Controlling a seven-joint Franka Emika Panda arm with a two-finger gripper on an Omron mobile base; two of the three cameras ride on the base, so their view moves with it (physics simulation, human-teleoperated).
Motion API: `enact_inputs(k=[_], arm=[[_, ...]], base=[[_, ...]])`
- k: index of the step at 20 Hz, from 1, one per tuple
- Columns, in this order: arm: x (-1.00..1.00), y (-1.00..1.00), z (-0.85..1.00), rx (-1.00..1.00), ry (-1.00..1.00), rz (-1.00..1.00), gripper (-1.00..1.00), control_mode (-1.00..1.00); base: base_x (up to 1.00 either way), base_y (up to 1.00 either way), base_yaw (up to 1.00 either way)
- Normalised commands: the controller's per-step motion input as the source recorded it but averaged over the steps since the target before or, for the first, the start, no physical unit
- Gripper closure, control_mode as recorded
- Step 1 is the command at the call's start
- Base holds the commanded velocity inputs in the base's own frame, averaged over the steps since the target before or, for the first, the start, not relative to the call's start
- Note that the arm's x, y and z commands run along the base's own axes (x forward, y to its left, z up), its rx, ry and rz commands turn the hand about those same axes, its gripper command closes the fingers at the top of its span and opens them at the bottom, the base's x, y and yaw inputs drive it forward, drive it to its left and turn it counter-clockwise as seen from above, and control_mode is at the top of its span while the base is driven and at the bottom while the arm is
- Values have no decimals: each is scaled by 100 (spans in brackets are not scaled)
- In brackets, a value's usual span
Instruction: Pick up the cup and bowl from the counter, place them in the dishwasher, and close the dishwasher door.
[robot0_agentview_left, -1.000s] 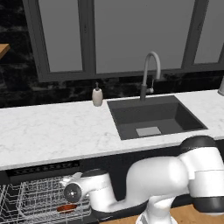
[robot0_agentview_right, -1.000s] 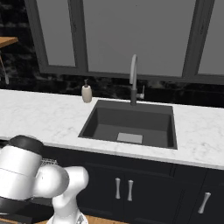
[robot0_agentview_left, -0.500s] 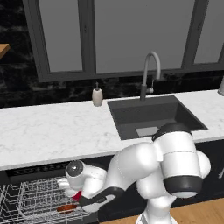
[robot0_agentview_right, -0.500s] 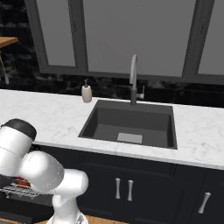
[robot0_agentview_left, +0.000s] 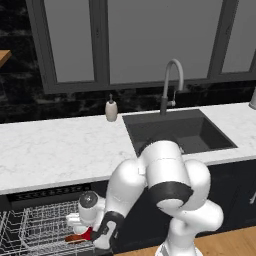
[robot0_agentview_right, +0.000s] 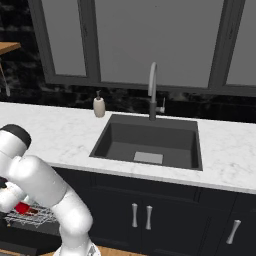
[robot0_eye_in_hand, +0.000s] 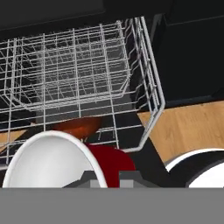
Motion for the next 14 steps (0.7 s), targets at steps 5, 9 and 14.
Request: enact_inputs(k=[5,9,14], arm=[[0,42,-2,-10,-19,-8,100,-100],[0,50,0,-13,-20,-12,100,-100],[0,61,0,-14,-8,-8,100,-100]], base=[[0,0,0],[0,0,0],[0,0,0]])
